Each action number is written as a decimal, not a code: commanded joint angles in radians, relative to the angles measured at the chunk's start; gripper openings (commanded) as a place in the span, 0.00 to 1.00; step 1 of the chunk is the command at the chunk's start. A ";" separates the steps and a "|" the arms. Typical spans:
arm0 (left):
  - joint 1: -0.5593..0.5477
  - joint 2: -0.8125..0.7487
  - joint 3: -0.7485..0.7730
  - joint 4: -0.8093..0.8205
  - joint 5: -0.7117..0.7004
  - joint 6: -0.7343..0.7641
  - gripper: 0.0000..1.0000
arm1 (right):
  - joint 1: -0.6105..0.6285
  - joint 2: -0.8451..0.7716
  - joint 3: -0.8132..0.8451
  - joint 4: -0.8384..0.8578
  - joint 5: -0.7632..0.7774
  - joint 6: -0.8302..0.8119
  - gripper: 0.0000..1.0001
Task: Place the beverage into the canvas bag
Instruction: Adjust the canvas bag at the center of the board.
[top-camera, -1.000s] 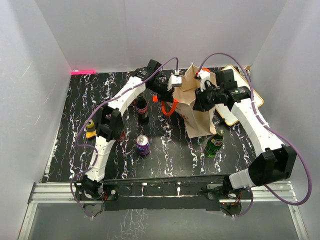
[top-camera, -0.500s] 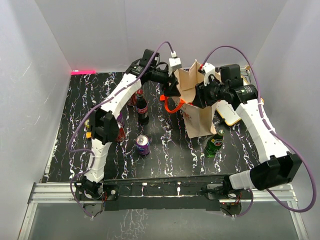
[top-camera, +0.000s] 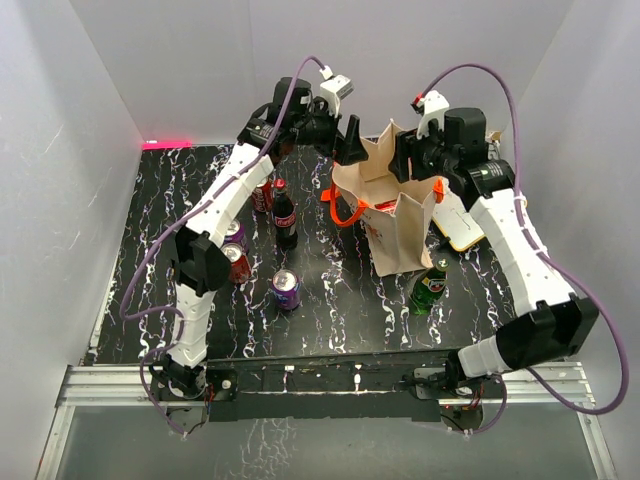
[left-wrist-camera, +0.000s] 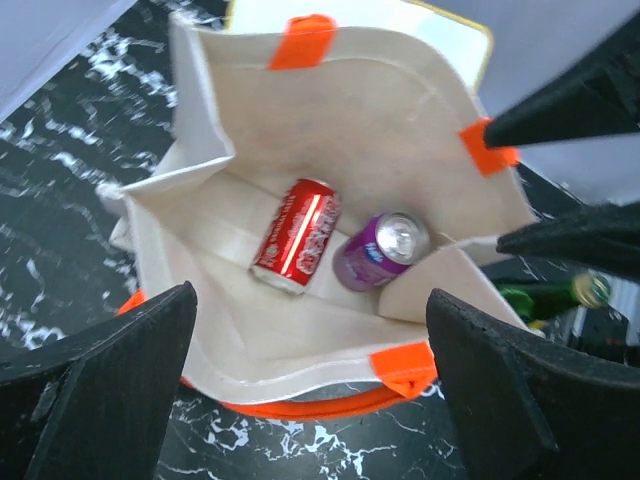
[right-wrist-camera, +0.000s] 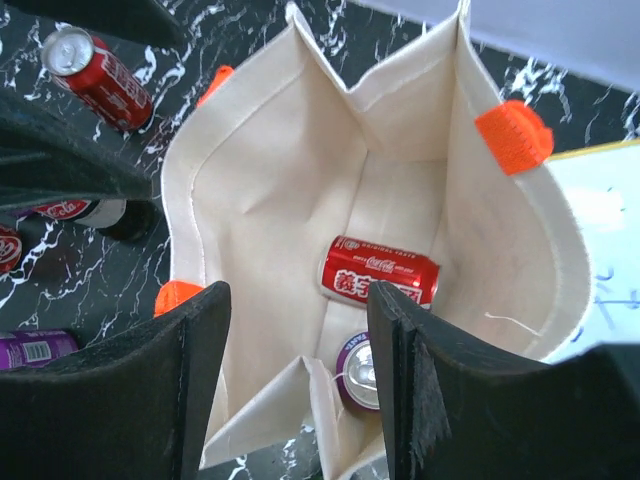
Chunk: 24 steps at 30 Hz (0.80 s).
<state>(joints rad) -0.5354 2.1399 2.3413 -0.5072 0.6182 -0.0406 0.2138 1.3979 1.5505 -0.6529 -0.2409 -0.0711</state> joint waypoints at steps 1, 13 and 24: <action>-0.008 0.026 0.022 -0.059 -0.234 -0.091 0.94 | -0.001 0.058 0.033 0.070 0.020 0.073 0.58; 0.062 0.096 0.056 0.008 -0.293 -0.118 0.85 | 0.001 0.145 0.023 0.024 -0.078 -0.019 0.51; 0.039 0.169 0.073 0.019 -0.118 -0.177 0.79 | 0.001 0.120 0.032 -0.110 -0.084 -0.099 0.50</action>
<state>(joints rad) -0.4683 2.3085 2.3760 -0.4984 0.4076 -0.1932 0.2142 1.5589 1.5513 -0.7311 -0.3317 -0.1291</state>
